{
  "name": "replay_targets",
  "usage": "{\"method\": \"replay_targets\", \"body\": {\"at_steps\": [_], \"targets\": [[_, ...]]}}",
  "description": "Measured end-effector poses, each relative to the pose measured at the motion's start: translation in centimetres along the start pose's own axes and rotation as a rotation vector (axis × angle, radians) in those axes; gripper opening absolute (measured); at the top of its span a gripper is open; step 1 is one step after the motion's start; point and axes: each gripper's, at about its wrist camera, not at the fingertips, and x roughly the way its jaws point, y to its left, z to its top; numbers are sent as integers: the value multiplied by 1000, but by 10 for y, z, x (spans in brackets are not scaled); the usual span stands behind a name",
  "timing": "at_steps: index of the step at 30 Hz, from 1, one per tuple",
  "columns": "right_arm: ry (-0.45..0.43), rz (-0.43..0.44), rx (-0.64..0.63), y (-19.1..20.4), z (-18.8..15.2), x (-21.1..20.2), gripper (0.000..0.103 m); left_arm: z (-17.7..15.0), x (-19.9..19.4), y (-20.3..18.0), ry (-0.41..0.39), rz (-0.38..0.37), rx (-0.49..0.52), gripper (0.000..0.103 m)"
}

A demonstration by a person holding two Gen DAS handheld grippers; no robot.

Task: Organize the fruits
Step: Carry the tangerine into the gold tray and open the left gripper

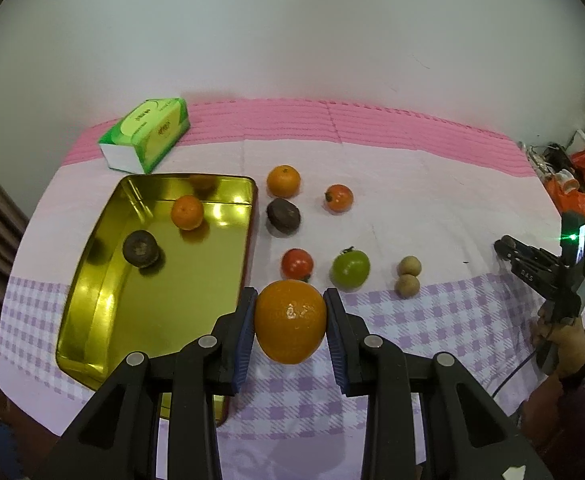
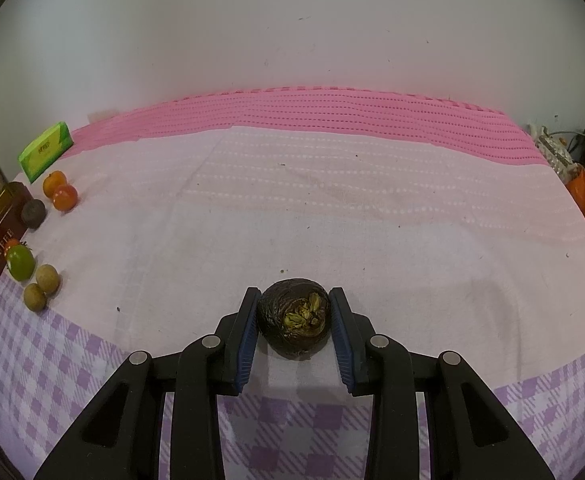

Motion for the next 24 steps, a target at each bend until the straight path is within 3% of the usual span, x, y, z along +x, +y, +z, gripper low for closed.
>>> {"method": "replay_targets", "body": {"at_steps": [15, 24], "targets": [[0, -1, -2, 0, 0, 0, 35, 8, -1, 45, -19, 75, -71, 29], [-1, -1, -2, -1, 0, 0, 35, -9, 13, 88, 25, 140, -142, 30]]}}
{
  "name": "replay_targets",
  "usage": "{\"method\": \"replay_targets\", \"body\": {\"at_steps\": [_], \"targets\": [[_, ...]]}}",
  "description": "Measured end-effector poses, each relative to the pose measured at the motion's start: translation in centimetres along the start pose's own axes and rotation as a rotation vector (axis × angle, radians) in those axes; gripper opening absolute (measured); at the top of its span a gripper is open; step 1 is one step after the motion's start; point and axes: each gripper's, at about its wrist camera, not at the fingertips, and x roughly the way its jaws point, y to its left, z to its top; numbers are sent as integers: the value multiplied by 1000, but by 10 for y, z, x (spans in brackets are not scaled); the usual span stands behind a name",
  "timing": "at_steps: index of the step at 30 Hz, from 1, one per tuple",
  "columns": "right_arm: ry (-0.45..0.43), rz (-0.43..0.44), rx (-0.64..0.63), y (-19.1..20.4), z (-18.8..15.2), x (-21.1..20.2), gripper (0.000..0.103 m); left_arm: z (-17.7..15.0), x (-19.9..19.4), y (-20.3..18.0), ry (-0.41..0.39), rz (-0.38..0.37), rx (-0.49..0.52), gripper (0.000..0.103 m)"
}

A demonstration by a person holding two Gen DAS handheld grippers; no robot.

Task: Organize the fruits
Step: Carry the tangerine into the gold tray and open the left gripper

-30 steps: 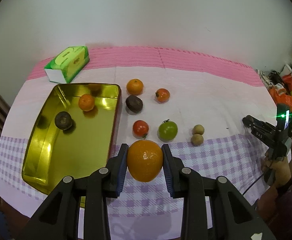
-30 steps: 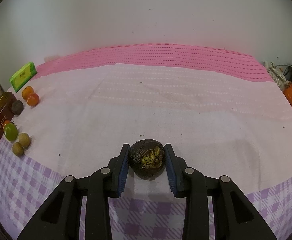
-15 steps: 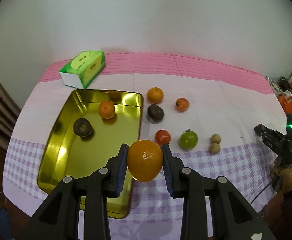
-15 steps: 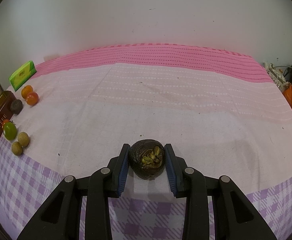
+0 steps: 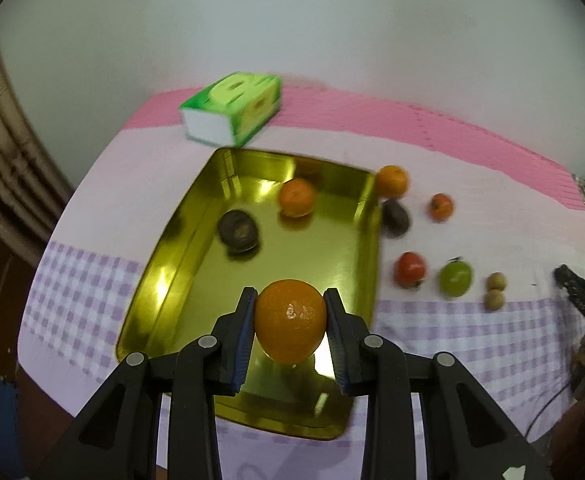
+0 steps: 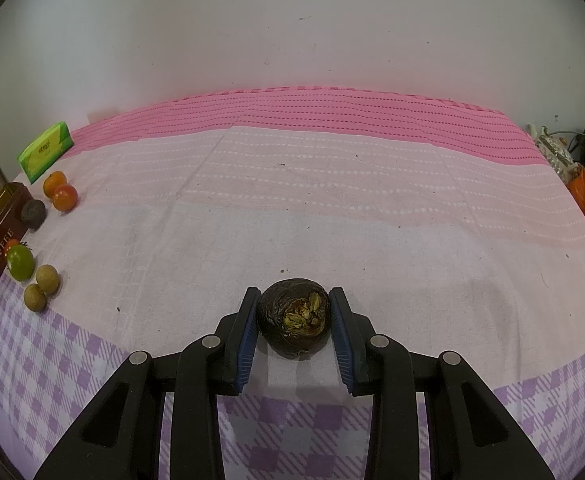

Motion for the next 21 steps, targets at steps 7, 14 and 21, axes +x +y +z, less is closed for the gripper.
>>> {"method": "replay_targets", "body": {"at_steps": [7, 14, 21], "targets": [[0, -1, -1, -1, 0, 0, 35, -7, 25, 34, 43, 46, -76, 30], [0, -2, -4, -1, 1, 0, 35, -12, 39, 39, 56, 83, -68, 30], [0, -3, -7, -1, 1, 0, 35, -15, 48, 41, 63, 107, -56, 30]]}}
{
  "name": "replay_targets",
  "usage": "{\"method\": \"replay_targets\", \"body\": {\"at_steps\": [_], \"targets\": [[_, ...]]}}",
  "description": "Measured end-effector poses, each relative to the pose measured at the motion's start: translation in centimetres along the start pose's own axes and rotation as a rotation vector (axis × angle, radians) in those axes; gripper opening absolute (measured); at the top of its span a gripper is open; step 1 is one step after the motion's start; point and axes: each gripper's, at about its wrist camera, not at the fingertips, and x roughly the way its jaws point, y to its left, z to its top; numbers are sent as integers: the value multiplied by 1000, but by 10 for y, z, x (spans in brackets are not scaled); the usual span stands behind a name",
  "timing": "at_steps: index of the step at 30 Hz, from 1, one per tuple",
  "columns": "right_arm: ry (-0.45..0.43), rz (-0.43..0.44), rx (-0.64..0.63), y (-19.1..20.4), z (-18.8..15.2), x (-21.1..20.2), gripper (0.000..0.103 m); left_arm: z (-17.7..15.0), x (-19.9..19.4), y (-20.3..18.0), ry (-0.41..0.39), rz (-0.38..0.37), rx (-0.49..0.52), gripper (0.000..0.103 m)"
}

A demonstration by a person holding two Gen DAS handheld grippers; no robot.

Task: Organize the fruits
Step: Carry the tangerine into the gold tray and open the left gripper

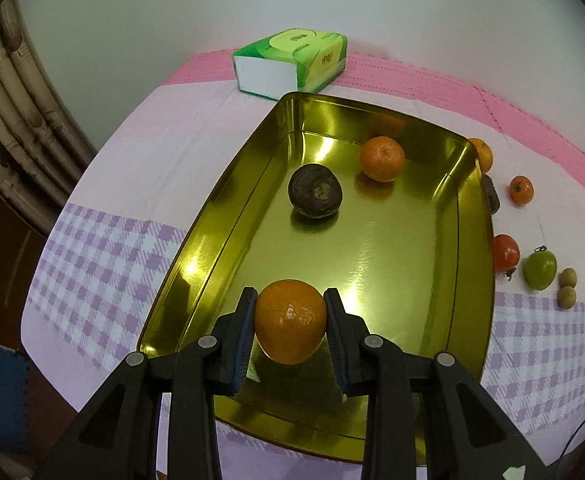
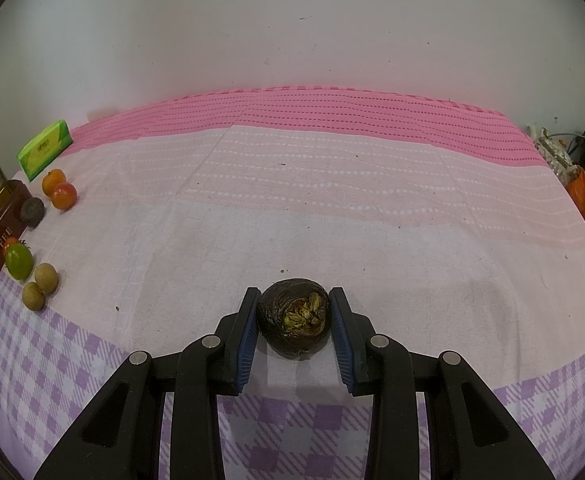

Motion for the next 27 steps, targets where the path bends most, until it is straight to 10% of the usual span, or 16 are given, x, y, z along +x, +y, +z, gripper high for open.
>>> {"method": "replay_targets", "body": {"at_steps": [27], "targets": [[-1, -2, -3, 0, -1, 0, 35, 36, 13, -15, -4, 35, 59, 31]]}}
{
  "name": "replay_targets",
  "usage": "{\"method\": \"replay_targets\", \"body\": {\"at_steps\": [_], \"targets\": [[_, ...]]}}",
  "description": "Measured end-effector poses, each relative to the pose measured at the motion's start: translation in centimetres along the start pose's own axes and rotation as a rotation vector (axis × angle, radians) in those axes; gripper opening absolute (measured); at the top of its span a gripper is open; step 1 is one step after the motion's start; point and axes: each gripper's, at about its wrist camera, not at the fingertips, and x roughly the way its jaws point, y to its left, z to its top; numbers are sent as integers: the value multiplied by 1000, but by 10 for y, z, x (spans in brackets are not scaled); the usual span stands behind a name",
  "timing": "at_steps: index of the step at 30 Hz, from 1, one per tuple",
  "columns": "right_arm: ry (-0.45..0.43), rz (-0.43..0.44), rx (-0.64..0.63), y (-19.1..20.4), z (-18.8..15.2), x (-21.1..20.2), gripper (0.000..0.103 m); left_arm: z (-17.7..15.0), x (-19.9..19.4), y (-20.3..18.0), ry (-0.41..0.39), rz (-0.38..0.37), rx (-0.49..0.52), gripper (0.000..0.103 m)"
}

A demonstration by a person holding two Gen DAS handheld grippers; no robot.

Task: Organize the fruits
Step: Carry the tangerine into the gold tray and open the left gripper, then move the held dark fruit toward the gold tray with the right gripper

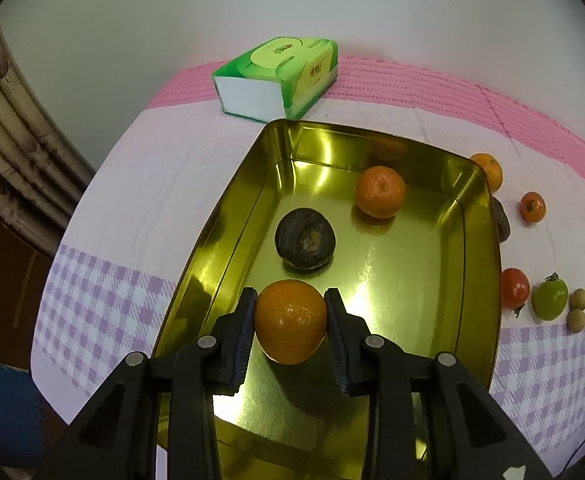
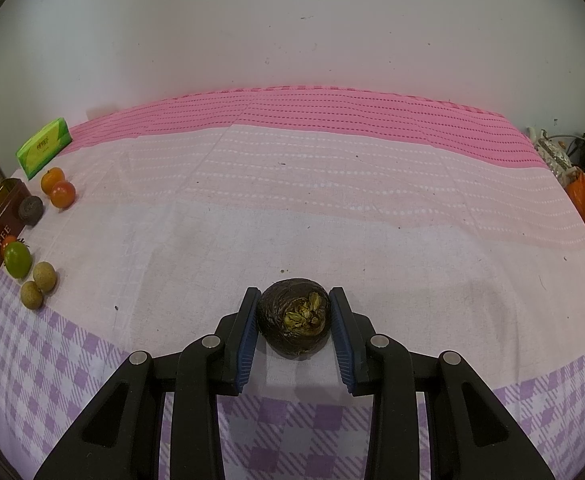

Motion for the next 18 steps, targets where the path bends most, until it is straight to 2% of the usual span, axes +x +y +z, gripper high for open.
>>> {"method": "replay_targets", "body": {"at_steps": [10, 13, 15, 18], "targets": [[0, 0, -1, -1, 0, 0, 35, 16, -3, -1, -23, 29, 8, 32], [0, 1, 0, -1, 0, 0, 35, 14, -12, -4, -33, 53, 10, 43], [-1, 4, 3, -1, 0, 0, 35, 10, -23, -6, -58, 57, 10, 54], [-4, 14, 16, -5, 0, -1, 35, -3, -48, -10, -94, 52, 8, 61]]}}
